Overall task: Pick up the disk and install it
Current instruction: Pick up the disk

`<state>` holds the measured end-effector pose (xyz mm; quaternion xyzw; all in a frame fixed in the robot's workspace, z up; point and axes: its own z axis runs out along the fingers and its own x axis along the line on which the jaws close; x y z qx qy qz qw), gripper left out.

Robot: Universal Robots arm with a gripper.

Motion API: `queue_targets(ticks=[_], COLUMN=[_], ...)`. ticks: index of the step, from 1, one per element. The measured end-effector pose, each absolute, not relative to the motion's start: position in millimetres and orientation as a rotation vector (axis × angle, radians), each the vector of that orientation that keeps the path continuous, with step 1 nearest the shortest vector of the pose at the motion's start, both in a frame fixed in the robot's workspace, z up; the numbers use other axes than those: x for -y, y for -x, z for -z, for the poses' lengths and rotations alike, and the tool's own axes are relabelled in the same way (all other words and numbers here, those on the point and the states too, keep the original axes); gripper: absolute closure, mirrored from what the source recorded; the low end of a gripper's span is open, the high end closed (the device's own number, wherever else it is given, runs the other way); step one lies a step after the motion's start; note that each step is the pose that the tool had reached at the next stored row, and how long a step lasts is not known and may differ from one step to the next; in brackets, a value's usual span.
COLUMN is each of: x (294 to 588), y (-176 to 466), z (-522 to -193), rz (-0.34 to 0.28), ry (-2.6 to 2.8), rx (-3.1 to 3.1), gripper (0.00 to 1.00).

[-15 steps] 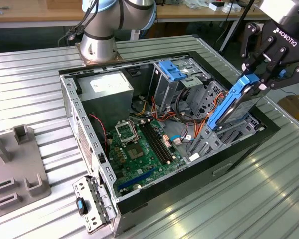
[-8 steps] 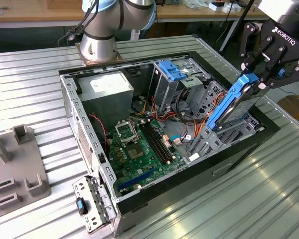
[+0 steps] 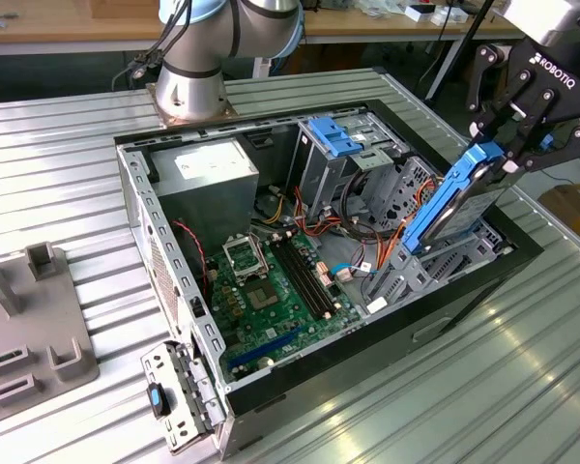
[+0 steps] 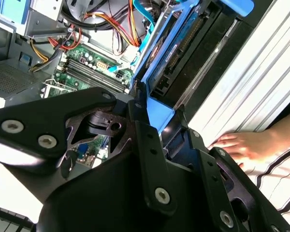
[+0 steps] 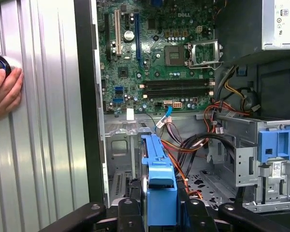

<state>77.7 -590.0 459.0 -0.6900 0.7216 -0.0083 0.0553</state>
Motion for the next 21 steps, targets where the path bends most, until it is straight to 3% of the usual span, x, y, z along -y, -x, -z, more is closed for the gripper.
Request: queue_targets(ticks=[21], x=[590.6], y=[-80.2], z=[-458.5], rz=[0.019], ry=[2.179], rx=[-2.106], gripper=[0.64])
